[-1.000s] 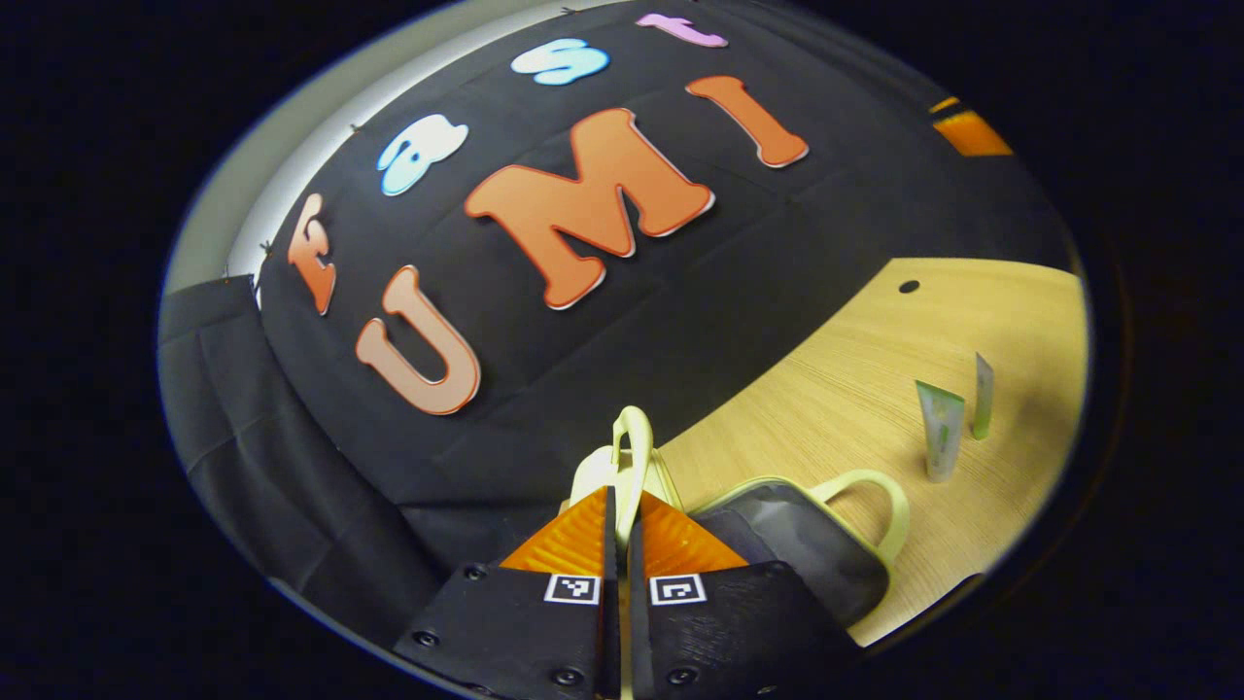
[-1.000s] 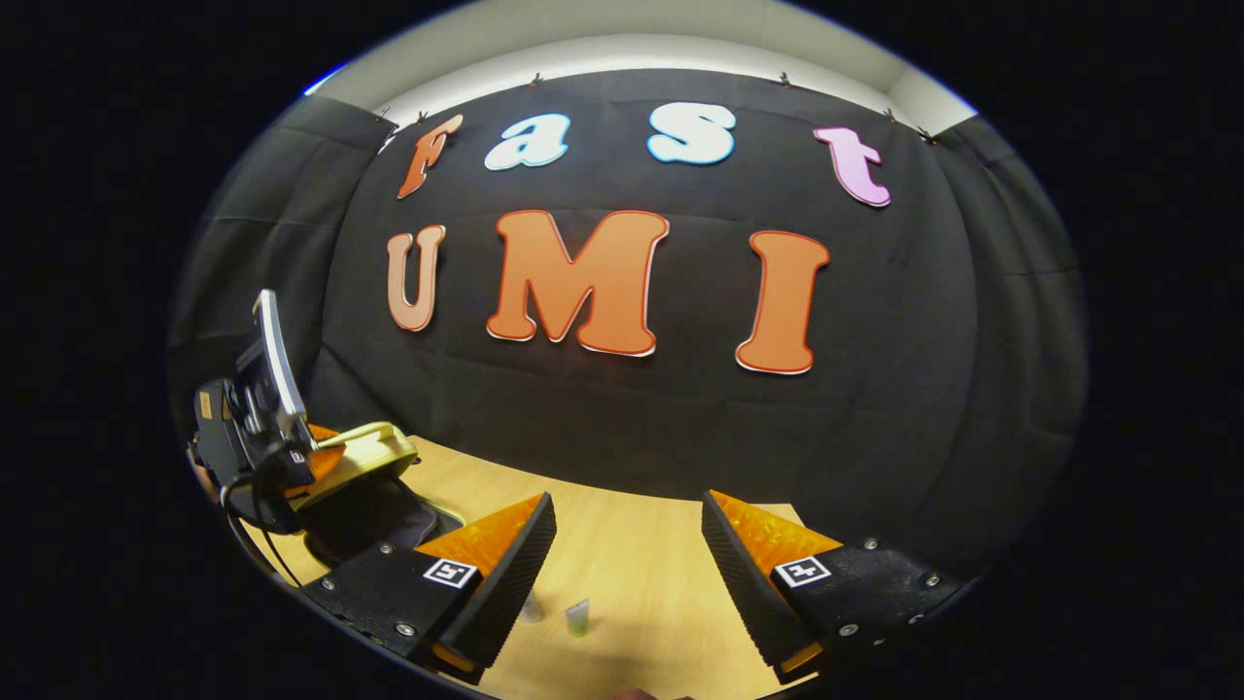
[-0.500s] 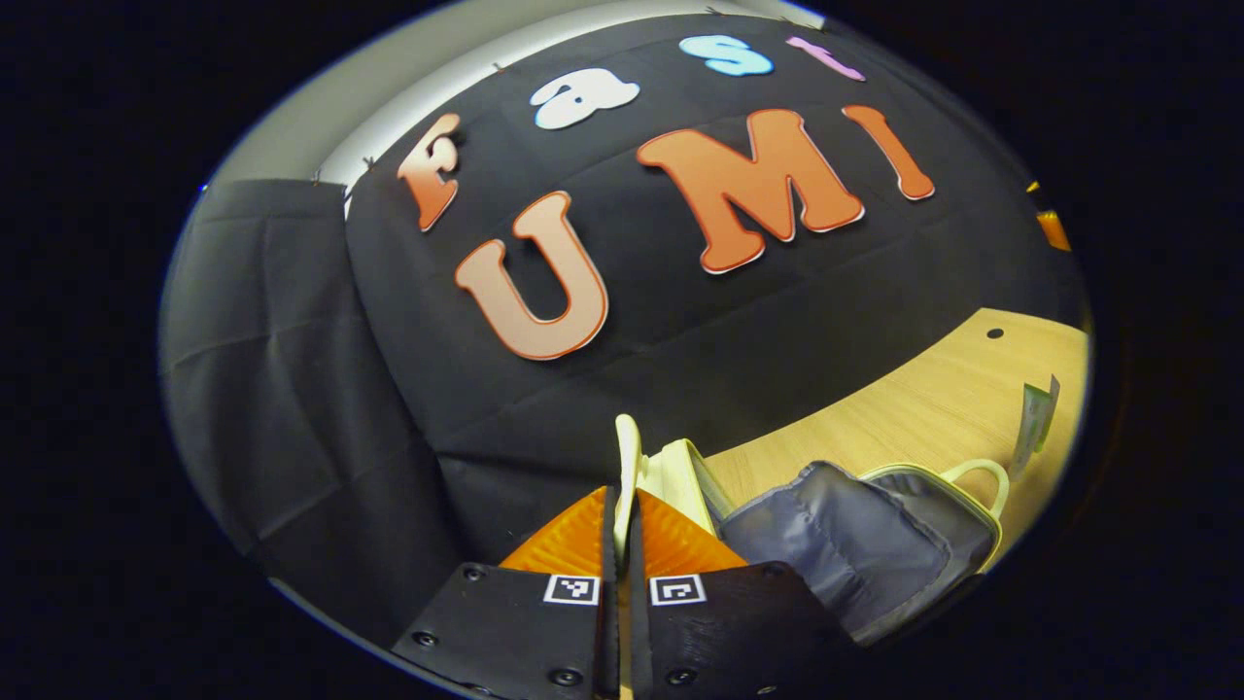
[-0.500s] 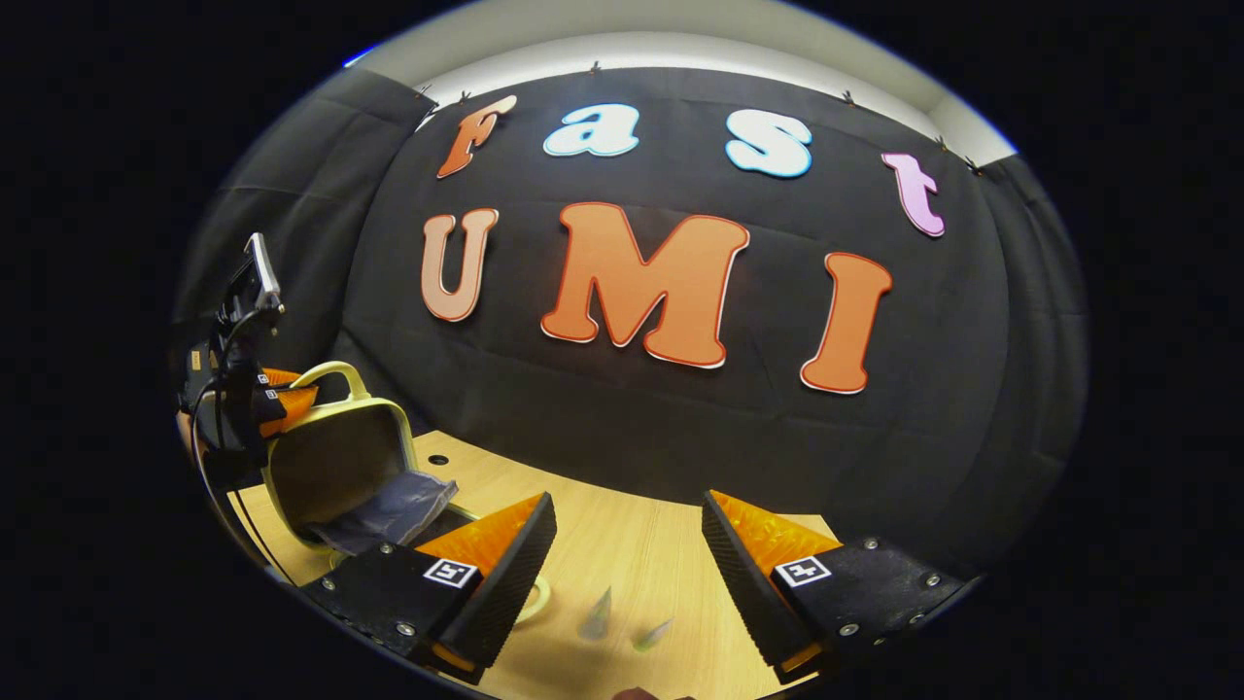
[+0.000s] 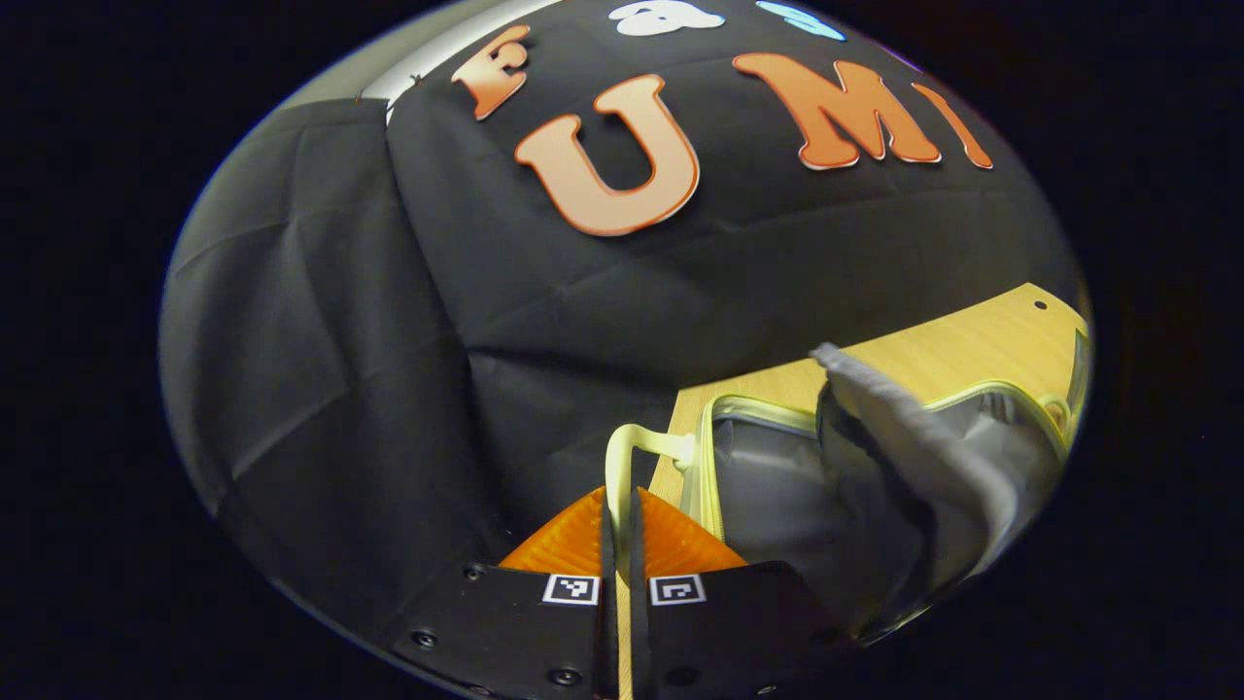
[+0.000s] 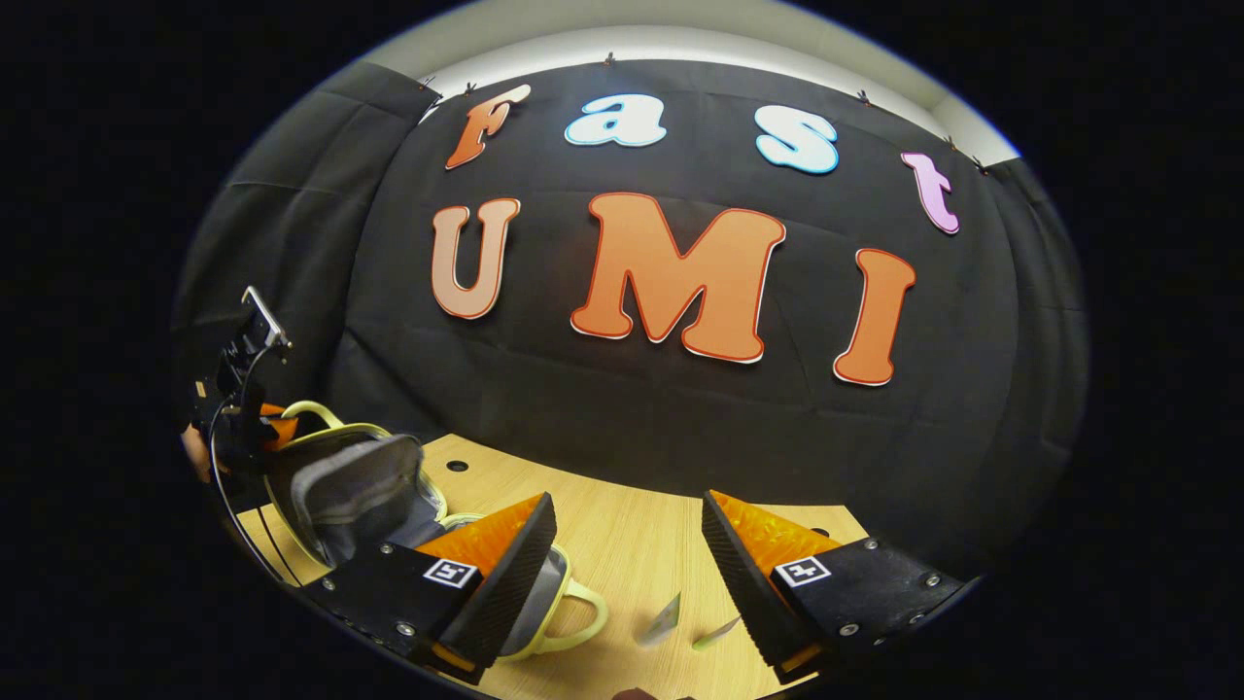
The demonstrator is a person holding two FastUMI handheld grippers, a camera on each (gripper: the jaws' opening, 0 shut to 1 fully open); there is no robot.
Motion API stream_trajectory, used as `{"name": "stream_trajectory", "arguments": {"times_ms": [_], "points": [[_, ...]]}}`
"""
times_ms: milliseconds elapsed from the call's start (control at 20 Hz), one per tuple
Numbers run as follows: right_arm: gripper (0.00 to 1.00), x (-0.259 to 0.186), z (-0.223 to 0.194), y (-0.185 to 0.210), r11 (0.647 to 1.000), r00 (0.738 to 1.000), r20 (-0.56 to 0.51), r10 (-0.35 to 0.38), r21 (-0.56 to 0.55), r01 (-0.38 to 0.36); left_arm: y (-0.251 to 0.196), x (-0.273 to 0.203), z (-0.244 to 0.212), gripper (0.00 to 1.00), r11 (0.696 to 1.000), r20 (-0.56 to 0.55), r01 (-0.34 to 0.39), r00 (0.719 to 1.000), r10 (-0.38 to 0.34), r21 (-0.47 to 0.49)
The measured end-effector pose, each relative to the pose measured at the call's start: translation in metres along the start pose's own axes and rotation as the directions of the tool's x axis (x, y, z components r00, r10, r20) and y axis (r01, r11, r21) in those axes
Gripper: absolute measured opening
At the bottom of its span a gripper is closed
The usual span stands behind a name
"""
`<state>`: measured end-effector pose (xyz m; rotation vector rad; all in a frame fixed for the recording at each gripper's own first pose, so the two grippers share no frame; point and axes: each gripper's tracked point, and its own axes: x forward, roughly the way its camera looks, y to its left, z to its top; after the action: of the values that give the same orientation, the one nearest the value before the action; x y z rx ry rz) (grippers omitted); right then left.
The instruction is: First open the suitcase, pack the skin care products into it, and then close the suitcase.
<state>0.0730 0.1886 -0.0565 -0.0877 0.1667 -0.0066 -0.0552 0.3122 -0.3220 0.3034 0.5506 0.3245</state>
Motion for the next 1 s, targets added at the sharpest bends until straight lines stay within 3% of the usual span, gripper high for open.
{"name": "stream_trajectory", "arguments": {"times_ms": [50, 200, 300, 350, 400, 550, 600, 800, 850, 1000], "points": [[0.95, 0.000, 0.000, 0.002, 1.000, 1.000, -0.004, -0.003, 0.001, 0.003, 0.005, 0.003, -0.009, 0.05, 1.000, -0.019, -0.020, 1.000, 0.020, 0.000], [0.95, -0.001, -0.001, 0.001, 1.000, 1.000, -0.016, -0.019, 0.010, 0.019, 0.014, 0.006, -0.030, 0.16, 0.998, -0.065, -0.058, 0.996, 0.060, 0.031], [0.95, -0.003, 0.000, -0.003, 0.999, 0.999, -0.018, -0.037, 0.014, 0.038, 0.003, 0.003, -0.015, 0.17, 1.000, -0.020, -0.015, 1.000, 0.016, 0.020], [0.95, -0.003, 0.000, -0.007, 0.999, 0.999, -0.016, -0.047, 0.014, 0.048, -0.002, 0.003, -0.012, 0.23, 1.000, 0.001, 0.001, 1.000, -0.001, 0.025], [0.95, -0.004, 0.001, -0.012, 0.999, 0.999, -0.013, -0.051, 0.016, 0.051, -0.009, 0.001, -0.007, 0.41, 0.999, 0.020, 0.016, 1.000, -0.016, 0.031], [0.95, -0.008, 0.001, -0.025, 0.999, 0.999, -0.003, -0.050, 0.007, 0.050, -0.047, -0.015, 0.028, 0.56, 0.997, 0.100, 0.066, 0.993, -0.069, 0.027], [0.95, -0.008, 0.001, -0.032, 0.999, 0.999, 0.000, -0.051, 0.002, 0.051, -0.062, -0.023, 0.038, 0.71, 0.996, 0.120, 0.088, 0.989, -0.090, 0.021], [0.96, -0.011, 0.002, -0.060, 0.999, 0.999, 0.017, -0.043, 0.006, 0.043, -0.118, -0.063, 0.078, 0.85, 0.985, 0.192, 0.170, 0.967, -0.165, -0.007], [0.95, -0.013, 0.003, -0.067, 0.999, 0.999, 0.022, -0.040, 0.004, 0.040, -0.132, -0.070, 0.086, 0.92, 0.980, 0.208, 0.199, 0.959, -0.191, -0.014], [0.95, -0.014, 0.002, -0.089, 0.999, 0.999, 0.035, -0.039, -0.005, 0.039, -0.182, -0.096, 0.104, 0.95, 0.960, 0.240, 0.281, 0.933, -0.269, -0.015]]}}
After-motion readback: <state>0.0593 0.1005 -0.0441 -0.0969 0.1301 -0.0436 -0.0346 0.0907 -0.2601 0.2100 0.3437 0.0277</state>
